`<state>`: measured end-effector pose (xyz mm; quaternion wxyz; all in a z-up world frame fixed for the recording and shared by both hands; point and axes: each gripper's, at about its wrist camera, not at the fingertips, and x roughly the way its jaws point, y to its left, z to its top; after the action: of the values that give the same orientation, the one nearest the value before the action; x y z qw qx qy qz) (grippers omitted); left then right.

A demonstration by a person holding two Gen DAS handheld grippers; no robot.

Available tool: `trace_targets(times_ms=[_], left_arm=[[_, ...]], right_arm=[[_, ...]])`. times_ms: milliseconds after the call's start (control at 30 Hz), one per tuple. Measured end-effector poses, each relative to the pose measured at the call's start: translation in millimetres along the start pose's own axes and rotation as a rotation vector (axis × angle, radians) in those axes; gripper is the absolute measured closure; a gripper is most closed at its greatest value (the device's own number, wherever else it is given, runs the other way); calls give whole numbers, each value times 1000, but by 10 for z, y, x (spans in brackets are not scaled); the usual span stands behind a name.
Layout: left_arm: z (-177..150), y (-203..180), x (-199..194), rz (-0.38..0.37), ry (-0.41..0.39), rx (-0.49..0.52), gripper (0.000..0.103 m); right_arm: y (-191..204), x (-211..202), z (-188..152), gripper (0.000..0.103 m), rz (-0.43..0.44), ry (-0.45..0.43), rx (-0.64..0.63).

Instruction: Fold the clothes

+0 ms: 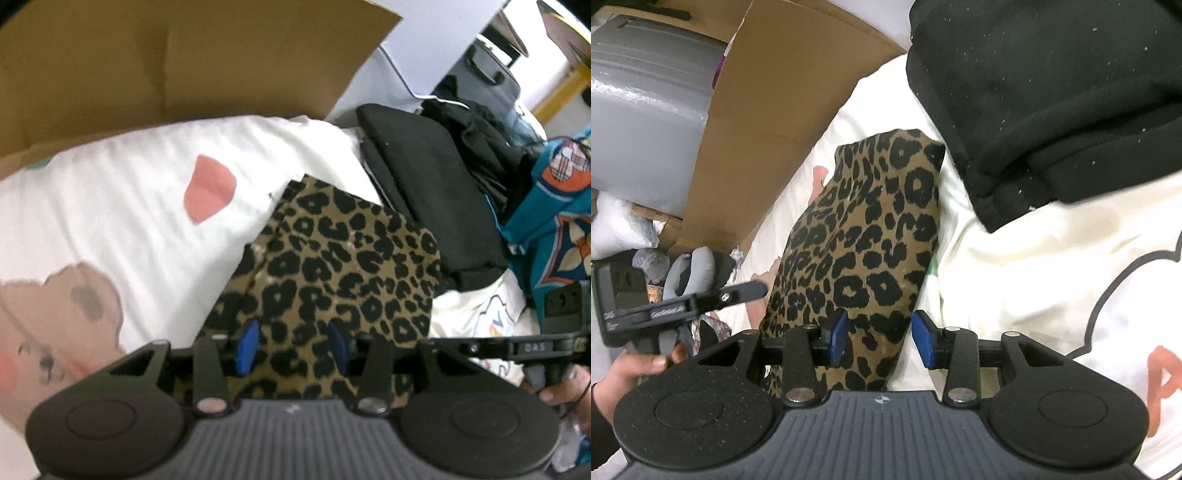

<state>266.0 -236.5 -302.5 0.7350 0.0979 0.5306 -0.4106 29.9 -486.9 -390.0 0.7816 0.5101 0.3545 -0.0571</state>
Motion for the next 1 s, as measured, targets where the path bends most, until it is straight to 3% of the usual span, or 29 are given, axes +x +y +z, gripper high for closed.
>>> trace_targets(times_ms=[133,367,433,500,533,767,1000], left_arm=[[11,-25,151,36,-28,78,59],[-9,-5,288,69,-35,125,60],[-22,-8,288,72,-39,130,66],[-21,-29,272,96,-44,150,89],[-16,-35,262,110,-47,160,95],[70,-29,118,85,-71,175,101],[31,21,101,119,-83,177,102]], right_arm=[[-18,56,-17,60,0,4,11],[-44,155,-47,60,13,12,31],[-52,176,-48,60,20,12,37],[-62,185,-45,60,26,10,45],[-67,188,-42,60,29,9,49],[-145,197,-39,60,58,-3,96],[-230,259,-33,60,102,-23,170]])
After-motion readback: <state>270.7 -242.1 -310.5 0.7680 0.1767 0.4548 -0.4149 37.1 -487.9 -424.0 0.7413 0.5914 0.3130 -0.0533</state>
